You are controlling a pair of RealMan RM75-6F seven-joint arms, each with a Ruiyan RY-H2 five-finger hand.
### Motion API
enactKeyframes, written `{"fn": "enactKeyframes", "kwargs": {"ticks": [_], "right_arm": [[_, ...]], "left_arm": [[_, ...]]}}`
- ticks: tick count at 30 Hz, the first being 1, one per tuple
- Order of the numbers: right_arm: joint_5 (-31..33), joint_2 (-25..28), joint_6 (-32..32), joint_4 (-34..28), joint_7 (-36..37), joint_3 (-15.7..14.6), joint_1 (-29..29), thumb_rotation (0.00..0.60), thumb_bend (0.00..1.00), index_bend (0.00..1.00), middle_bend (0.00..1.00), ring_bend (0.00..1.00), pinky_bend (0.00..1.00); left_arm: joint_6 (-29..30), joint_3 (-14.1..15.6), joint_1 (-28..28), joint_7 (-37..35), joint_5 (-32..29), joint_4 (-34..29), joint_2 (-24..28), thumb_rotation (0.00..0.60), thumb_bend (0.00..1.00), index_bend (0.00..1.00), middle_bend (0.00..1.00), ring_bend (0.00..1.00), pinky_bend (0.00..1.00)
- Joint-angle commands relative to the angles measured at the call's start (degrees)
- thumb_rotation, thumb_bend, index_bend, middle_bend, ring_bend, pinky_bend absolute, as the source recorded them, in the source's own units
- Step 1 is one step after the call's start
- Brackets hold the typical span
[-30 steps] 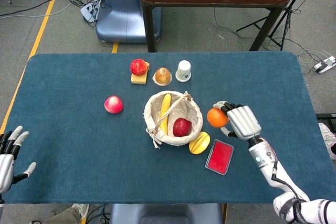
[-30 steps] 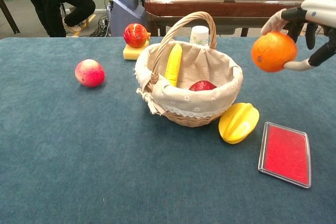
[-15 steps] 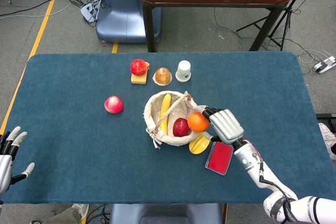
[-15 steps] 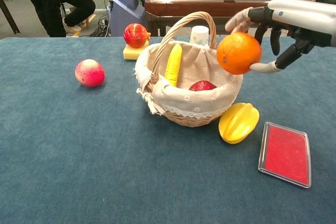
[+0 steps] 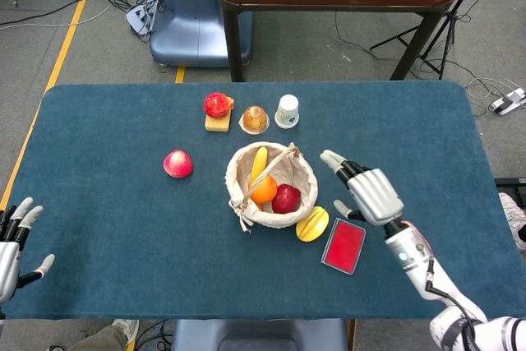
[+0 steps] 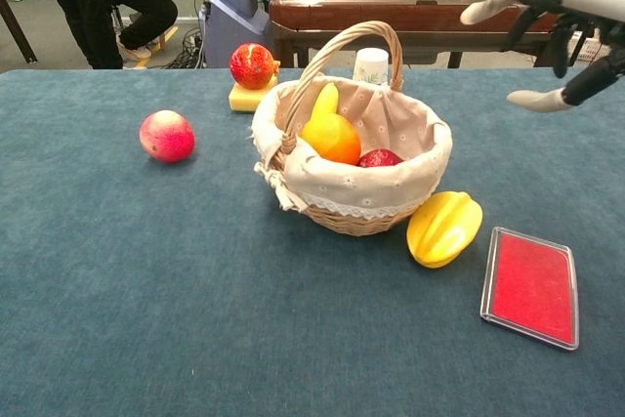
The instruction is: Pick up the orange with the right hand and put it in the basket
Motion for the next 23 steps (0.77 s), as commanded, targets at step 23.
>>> {"fn": "enactKeyframes", "kwargs": {"ticks": [23], "right_arm": [[-1.98, 6.88, 20.84, 3.33, -0.95, -6.45, -20.05, 0.600, 0.30, 0.05, 0.17, 0.25, 0.50]], "left_arm": [[-2.17, -0.56, -2.07, 0.39, 0.42, 0.03, -0.63, 0.600, 0.26, 0.14, 0.00, 0.00, 0.00]]}}
